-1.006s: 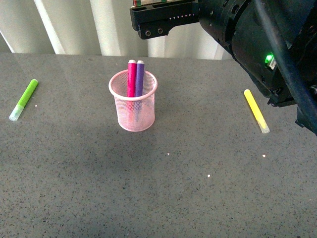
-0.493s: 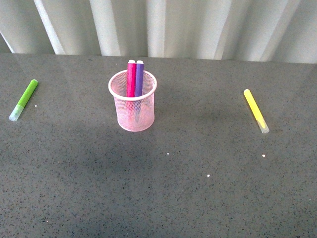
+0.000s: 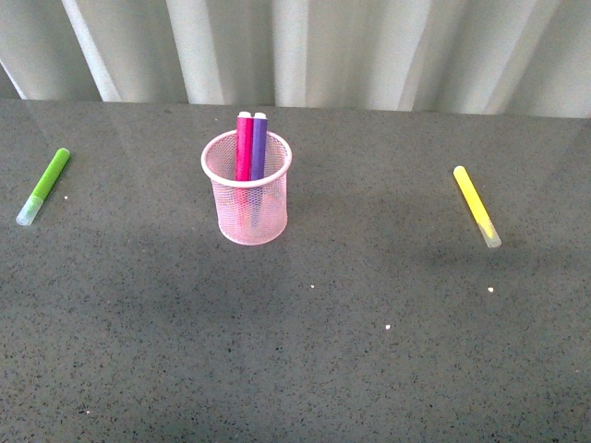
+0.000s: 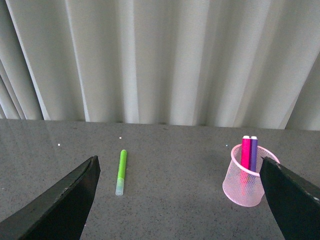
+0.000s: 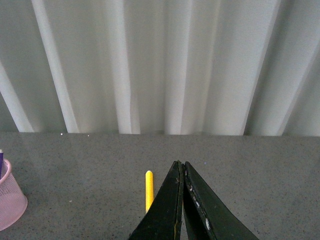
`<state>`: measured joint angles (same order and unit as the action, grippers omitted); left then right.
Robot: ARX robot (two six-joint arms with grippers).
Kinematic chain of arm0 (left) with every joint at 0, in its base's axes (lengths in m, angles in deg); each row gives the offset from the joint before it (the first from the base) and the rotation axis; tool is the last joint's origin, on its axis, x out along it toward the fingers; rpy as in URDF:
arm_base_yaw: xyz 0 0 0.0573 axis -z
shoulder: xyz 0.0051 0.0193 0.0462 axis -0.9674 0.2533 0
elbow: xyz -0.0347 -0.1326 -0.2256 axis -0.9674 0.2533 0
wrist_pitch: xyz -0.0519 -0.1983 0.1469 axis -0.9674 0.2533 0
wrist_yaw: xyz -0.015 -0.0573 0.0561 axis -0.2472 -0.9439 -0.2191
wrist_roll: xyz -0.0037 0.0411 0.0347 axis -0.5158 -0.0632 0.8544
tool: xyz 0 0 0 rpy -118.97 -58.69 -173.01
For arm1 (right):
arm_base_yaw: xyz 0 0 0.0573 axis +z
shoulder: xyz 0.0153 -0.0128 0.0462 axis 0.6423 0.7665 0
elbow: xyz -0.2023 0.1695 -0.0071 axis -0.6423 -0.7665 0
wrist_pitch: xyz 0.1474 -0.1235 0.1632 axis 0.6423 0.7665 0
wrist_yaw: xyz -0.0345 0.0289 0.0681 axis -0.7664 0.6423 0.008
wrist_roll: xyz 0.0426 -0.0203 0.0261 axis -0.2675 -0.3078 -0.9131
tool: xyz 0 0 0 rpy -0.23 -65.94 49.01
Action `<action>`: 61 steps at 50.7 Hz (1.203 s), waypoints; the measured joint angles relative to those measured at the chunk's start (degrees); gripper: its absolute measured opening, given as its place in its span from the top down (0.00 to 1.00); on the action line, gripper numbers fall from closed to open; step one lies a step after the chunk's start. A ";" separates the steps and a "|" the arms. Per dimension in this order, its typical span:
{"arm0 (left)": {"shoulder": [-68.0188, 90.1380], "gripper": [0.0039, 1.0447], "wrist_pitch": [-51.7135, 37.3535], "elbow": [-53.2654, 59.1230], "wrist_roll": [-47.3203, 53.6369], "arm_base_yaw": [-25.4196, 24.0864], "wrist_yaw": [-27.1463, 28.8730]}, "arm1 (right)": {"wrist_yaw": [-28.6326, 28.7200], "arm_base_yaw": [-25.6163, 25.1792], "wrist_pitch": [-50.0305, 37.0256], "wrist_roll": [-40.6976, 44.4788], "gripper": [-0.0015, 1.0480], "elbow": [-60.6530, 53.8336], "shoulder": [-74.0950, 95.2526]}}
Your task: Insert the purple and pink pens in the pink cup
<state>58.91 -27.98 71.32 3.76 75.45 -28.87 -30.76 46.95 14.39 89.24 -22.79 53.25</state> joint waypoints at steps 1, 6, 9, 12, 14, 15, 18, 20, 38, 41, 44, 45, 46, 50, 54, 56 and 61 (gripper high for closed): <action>0.00 0.06 0.00 0.00 0.00 0.00 0.00 | 0.28 -0.24 0.74 0.00 0.97 -0.15 -0.94; 0.00 0.06 0.00 0.00 0.00 0.00 0.00 | 2.89 -2.58 5.99 0.00 0.97 -0.59 -7.08; 0.00 0.06 0.00 0.00 0.00 0.00 0.00 | 6.36 -5.53 8.81 -0.02 0.97 -0.72 -10.40; 0.00 0.06 0.00 0.00 0.00 0.00 0.04 | 6.32 -6.60 11.06 -0.04 0.97 -0.79 -12.98; 0.00 0.06 0.00 0.00 0.00 0.00 0.02 | 6.40 -6.75 12.55 -0.04 0.97 -0.83 -14.67; 0.00 0.06 0.00 0.00 0.00 0.00 0.02 | 6.45 -6.80 13.27 -0.04 0.97 -0.85 -15.47; 0.00 0.06 0.00 0.00 0.00 0.00 0.00 | 6.58 -6.80 15.06 -0.04 0.97 -0.87 -17.42; 0.00 0.06 0.00 0.00 0.00 0.00 0.00 | 6.60 -6.80 16.46 -0.04 0.97 -0.90 -18.95; 0.00 0.06 0.00 0.00 0.00 0.00 0.00 | 6.58 -6.84 25.83 -0.04 0.97 -0.92 -28.96; 0.00 0.06 0.00 0.00 0.00 0.00 0.00 | 6.60 -6.84 27.10 -0.04 0.97 -0.92 -30.27; 0.00 0.06 0.00 0.00 0.00 0.00 0.00 | 6.60 -6.84 28.35 -0.04 0.97 -0.92 -31.54; 0.00 0.06 0.00 0.02 0.00 0.00 0.00 | 6.60 -6.84 28.70 -0.04 0.97 -0.92 -32.04; 0.00 0.06 0.00 0.00 0.00 0.00 0.02 | 6.60 -6.84 29.49 -0.04 0.97 -0.94 -32.72; 0.00 0.06 0.00 0.00 0.00 0.00 0.00 | 6.60 -6.84 31.47 -0.04 0.97 -0.94 -34.77; 0.00 0.06 0.00 0.00 0.00 0.00 0.02 | 6.60 -6.84 33.22 -0.04 0.97 -0.94 -36.54; 0.00 0.06 0.00 0.00 0.00 0.00 0.02 | 6.60 -6.84 33.77 -0.04 0.97 -0.94 -37.09; 0.00 0.06 0.00 0.00 0.00 0.00 0.00 | 6.60 -6.84 35.32 -0.04 0.97 -0.94 -38.60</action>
<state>58.91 -27.98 71.32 3.76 75.45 -28.87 -24.16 40.11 49.71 89.20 -23.73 14.65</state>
